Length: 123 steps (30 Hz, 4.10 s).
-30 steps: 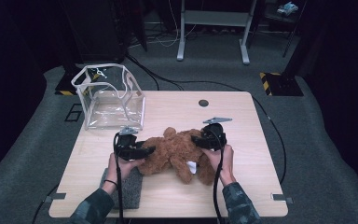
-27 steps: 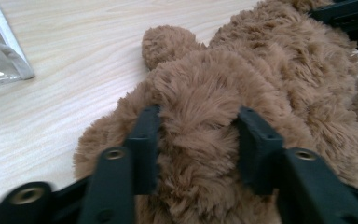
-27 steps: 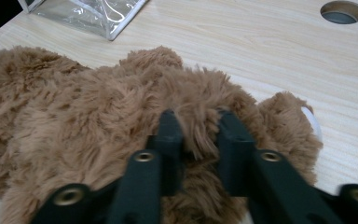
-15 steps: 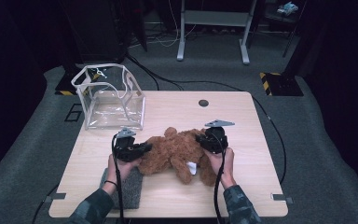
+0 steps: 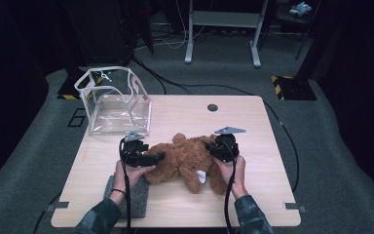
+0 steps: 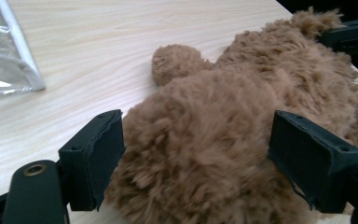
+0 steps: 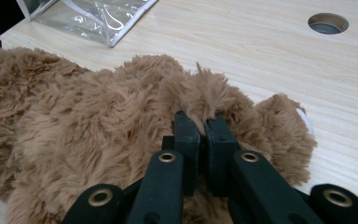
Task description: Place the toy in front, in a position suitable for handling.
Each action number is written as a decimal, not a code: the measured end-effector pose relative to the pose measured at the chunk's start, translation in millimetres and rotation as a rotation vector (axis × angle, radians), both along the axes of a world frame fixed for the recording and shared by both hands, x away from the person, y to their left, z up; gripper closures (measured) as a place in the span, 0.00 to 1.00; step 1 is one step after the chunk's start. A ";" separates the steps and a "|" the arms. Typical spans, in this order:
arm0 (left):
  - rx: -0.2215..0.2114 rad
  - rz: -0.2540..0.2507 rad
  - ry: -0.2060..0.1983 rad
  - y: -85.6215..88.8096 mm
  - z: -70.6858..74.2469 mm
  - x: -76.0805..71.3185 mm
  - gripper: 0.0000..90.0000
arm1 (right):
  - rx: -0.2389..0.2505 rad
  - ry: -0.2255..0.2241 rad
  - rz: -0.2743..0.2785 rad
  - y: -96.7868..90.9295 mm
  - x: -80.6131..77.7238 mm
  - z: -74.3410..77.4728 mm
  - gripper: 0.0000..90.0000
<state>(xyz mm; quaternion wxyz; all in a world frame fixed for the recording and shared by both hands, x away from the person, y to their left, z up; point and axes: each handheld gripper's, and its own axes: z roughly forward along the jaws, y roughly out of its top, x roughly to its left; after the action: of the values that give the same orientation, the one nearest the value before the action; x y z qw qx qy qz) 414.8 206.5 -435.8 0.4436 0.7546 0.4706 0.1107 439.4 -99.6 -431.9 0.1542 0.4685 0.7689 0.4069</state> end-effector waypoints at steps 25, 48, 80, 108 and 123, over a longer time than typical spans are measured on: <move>-0.059 -0.037 0.028 -0.4 -12.6 3.2 0.72 | 0.004 -0.066 -0.031 0.0 -9.1 13.0 0.97; -0.027 -0.030 -0.026 -6.2 21.5 54.7 0.74 | -0.047 -0.143 -0.058 3.3 11.1 54.8 0.97; 0.075 -0.007 0.038 50.4 10.1 -7.0 0.17 | -0.016 -0.029 -0.084 -60.5 -29.7 7.6 0.13; 0.247 0.078 0.163 72.8 -73.9 -81.2 0.22 | -0.165 0.033 -0.280 -148.9 -86.9 -94.9 0.06; 0.308 0.142 0.054 67.1 -79.1 -93.5 0.51 | -0.155 0.023 -0.277 -149.4 -87.5 -97.1 0.06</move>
<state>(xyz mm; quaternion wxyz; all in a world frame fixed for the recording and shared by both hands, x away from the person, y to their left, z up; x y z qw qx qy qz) 321.3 273.5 -514.9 0.3011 0.7812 0.5120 0.1922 351.9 -249.0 -529.0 0.2355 0.5613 0.7278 0.3158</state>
